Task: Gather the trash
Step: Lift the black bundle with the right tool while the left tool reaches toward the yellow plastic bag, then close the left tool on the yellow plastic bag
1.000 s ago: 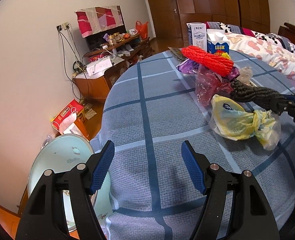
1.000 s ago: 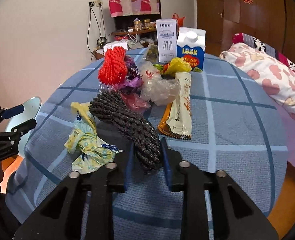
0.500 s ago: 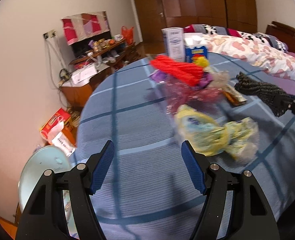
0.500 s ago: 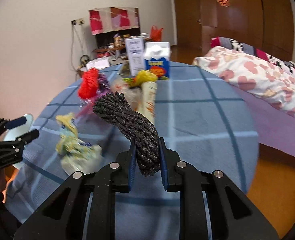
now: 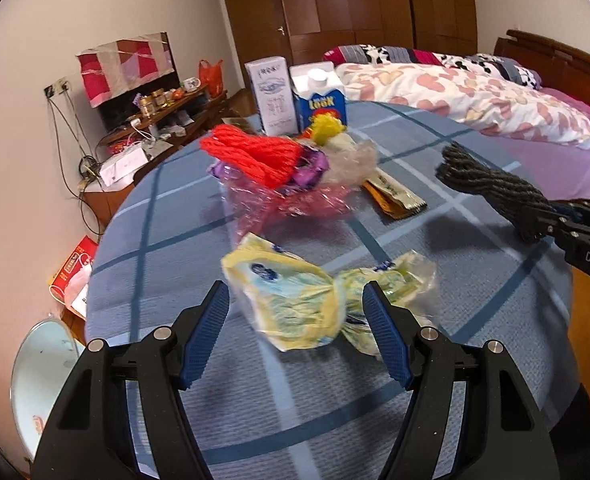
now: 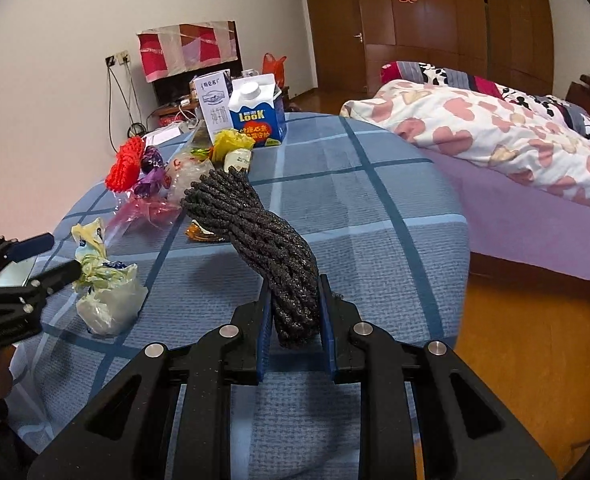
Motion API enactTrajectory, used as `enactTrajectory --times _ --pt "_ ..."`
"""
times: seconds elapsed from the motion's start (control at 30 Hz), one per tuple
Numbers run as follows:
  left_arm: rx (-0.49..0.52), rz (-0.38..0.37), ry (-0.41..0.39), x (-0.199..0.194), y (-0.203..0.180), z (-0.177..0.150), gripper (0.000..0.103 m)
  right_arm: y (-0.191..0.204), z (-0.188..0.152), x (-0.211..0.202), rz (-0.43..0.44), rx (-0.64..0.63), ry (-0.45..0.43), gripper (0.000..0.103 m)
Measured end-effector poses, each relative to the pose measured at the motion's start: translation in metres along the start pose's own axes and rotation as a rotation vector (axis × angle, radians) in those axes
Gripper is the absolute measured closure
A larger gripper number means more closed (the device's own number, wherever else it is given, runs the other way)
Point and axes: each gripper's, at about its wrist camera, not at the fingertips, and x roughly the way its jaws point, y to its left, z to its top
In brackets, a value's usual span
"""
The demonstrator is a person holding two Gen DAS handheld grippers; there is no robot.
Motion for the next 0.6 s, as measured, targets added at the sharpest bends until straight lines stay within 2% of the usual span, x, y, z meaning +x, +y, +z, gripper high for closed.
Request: enactTrajectory --times 0.03,0.1,0.13,0.17,0.4,0.6 --pt "0.002 -0.01 0.008 0.003 -0.001 -0.001 0.042 0.0 0.0 0.0 0.002 -0.002 0.0 0.081" --pt "0.014 -0.039 0.03 0.008 -0.004 -0.002 0.069 0.001 0.0 0.0 0.006 -0.003 0.001 0.081" --pt "0.01 -0.051 0.04 0.01 -0.004 -0.002 0.073 0.001 0.0 -0.001 0.007 -0.003 0.001 0.081" --pt "0.009 -0.063 0.045 0.012 -0.004 -0.003 0.083 0.001 0.0 -0.001 0.008 -0.005 0.002 0.081" --pt "0.036 -0.07 0.028 0.009 -0.006 -0.004 0.091 0.004 -0.001 0.0 0.013 -0.011 0.007 0.081" --pt "0.024 -0.073 0.012 0.0 0.001 -0.002 0.093 0.006 -0.001 -0.002 0.03 -0.007 -0.003 0.081"
